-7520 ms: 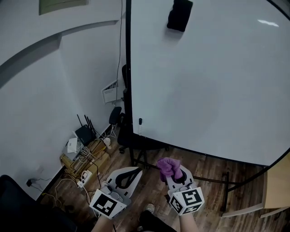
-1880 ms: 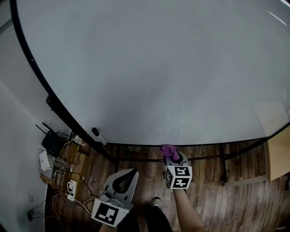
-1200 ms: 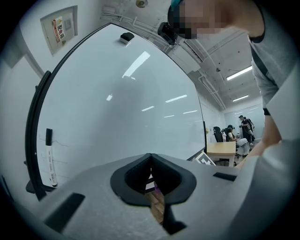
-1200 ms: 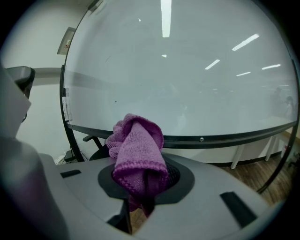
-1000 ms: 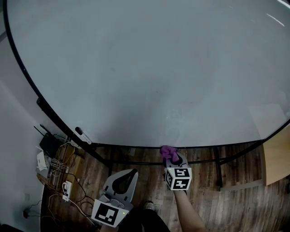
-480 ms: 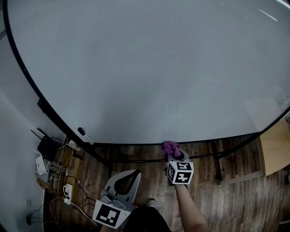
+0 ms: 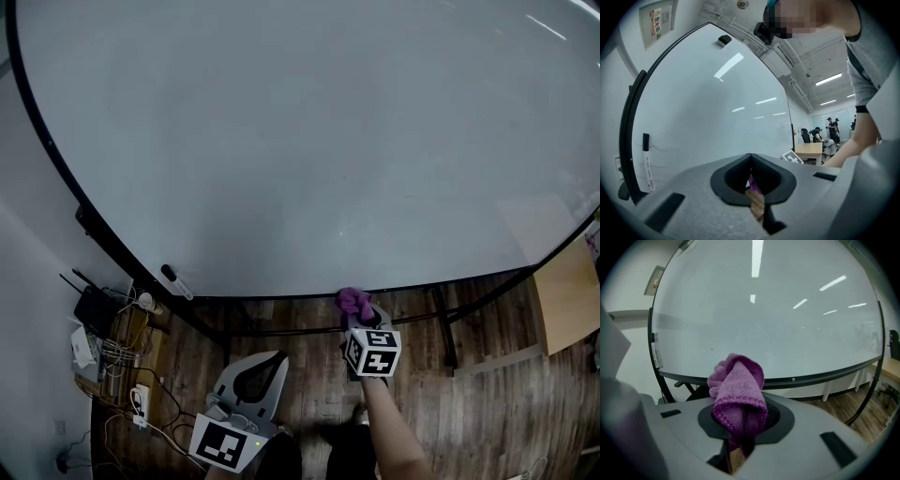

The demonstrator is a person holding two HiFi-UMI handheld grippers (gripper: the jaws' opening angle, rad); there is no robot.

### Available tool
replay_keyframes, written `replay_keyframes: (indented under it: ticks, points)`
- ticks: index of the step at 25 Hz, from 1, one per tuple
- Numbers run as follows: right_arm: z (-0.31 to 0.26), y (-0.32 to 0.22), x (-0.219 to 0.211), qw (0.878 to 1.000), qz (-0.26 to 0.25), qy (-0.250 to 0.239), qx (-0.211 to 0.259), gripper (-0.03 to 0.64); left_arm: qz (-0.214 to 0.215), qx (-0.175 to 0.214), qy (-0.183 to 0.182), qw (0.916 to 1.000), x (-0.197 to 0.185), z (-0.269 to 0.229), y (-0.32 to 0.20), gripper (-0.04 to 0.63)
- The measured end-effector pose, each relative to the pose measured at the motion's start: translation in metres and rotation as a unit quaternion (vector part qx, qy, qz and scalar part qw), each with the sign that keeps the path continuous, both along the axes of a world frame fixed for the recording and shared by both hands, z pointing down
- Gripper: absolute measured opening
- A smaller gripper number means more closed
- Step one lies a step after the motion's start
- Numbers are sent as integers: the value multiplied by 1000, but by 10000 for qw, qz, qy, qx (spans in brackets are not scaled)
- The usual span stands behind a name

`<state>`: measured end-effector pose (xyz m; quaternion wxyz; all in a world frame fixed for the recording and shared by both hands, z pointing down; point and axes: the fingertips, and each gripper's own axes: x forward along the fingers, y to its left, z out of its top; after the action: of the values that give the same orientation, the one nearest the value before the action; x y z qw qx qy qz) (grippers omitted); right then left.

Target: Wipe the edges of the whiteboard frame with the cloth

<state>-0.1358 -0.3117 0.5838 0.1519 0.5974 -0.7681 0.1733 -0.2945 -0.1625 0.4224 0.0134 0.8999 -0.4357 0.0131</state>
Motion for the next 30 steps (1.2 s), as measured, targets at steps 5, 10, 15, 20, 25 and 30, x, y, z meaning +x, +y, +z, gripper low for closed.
replay_keyframes:
  ticks: [5,10,15,20,25,30]
  points:
    - [1,-1,0,9996,-268,-47,11,80,-208,58,-18,9998,14,-4,-8,17]
    - [0,-4,10,9988,-484,-118,11,80,-398,65,-9,9992,39,-5,-10,17]
    - [1,-6,31,9982,-575,-155,22,81,-564,73,-29,9984,60,-4,-10,17]
    - [1,-8,61,9983,-563,-147,25,80,-640,25,-16,9979,84,-2,-10,17]
    - [2,-11,86,9984,-561,-117,19,80,-658,8,-10,9978,107,-1,-13,17]
    - [4,-13,116,9987,-483,-158,23,80,-648,12,-34,9979,131,-1,-16,17]
